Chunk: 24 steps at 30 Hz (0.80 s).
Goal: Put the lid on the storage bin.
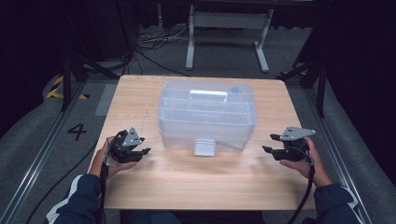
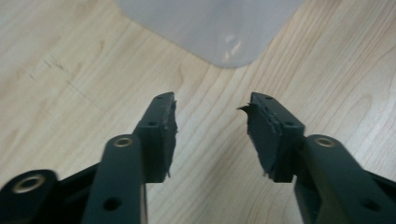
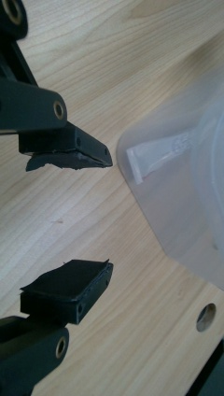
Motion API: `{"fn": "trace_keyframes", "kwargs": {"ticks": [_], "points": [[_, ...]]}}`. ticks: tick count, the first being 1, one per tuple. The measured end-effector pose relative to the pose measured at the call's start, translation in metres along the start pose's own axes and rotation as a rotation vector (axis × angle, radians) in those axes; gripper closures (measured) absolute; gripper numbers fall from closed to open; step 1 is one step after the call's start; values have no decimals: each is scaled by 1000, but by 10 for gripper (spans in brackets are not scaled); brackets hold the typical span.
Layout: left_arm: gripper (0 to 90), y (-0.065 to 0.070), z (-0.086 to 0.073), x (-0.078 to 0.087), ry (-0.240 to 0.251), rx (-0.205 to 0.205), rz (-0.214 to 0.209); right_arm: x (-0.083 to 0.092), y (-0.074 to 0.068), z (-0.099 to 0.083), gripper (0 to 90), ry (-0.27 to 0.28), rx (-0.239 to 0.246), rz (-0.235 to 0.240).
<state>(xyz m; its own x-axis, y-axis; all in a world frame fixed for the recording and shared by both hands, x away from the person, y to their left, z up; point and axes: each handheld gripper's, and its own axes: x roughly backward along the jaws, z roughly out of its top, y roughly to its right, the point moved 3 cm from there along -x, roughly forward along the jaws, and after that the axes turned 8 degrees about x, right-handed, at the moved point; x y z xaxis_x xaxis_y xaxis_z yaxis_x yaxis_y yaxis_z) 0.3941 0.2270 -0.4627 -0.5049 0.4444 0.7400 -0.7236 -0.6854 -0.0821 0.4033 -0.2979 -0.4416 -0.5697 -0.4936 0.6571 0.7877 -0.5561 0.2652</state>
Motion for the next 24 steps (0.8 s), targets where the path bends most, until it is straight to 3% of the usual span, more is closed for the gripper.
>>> {"fn": "trace_keyframes", "kwargs": {"ticks": [7, 14, 18, 20, 24], "points": [[337, -4, -19, -3, -47, 22, -7, -3, 1, -23, 355, -16, -40, -6], [225, -3, -32, -9, -79, 53, -51, -10, -4, -48, 290, -25, -103, -6], [192, -3, -35, -11, -63, 74, -74, -14, -8, -58, 267, -34, -122, -17], [177, -3, -40, -14, -29, 132, -102, -18, -12, -65, 231, -33, -146, 13], [160, -2, -46, -14, 22, 159, -106, -20, -9, -69, 197, -11, -202, 13]]}}
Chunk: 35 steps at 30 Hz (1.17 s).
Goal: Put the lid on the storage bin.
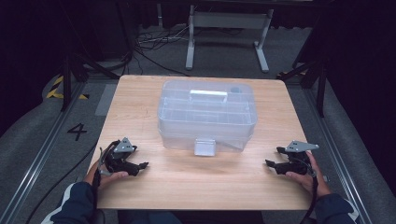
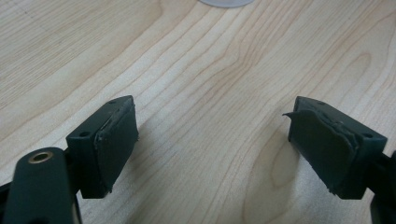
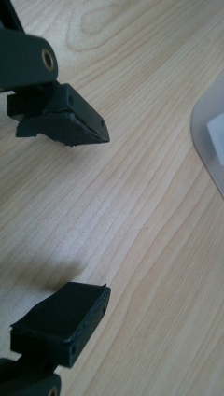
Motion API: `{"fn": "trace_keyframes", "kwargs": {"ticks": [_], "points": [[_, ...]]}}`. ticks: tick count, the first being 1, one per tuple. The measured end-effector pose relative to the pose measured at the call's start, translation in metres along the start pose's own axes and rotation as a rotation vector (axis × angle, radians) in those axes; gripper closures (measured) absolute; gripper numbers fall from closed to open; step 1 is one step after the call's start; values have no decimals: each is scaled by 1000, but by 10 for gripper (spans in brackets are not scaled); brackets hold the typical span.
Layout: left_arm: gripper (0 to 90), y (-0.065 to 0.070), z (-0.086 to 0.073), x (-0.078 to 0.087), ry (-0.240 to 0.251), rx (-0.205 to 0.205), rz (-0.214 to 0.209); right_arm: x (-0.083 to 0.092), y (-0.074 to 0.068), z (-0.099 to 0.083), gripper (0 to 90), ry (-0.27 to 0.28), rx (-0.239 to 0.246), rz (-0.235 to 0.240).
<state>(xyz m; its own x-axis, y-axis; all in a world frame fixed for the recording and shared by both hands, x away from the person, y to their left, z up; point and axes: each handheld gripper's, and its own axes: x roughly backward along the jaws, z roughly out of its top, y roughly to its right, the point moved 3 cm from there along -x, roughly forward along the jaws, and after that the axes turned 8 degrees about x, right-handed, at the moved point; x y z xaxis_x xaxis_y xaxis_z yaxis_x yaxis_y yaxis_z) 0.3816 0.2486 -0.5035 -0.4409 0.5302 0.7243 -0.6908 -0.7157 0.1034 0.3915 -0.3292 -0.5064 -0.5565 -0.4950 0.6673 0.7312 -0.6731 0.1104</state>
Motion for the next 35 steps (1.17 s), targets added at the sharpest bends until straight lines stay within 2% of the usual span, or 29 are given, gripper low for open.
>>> {"fn": "trace_keyframes", "kwargs": {"ticks": [2, 35], "points": [[159, 0, 0, 0, 0, 2, 0, -1, 1, 0, 185, -5, -13, 4], [154, 0, 0, 0, 0, 2, 2, -1, 2, 0, 171, -8, -17, -1]]}}
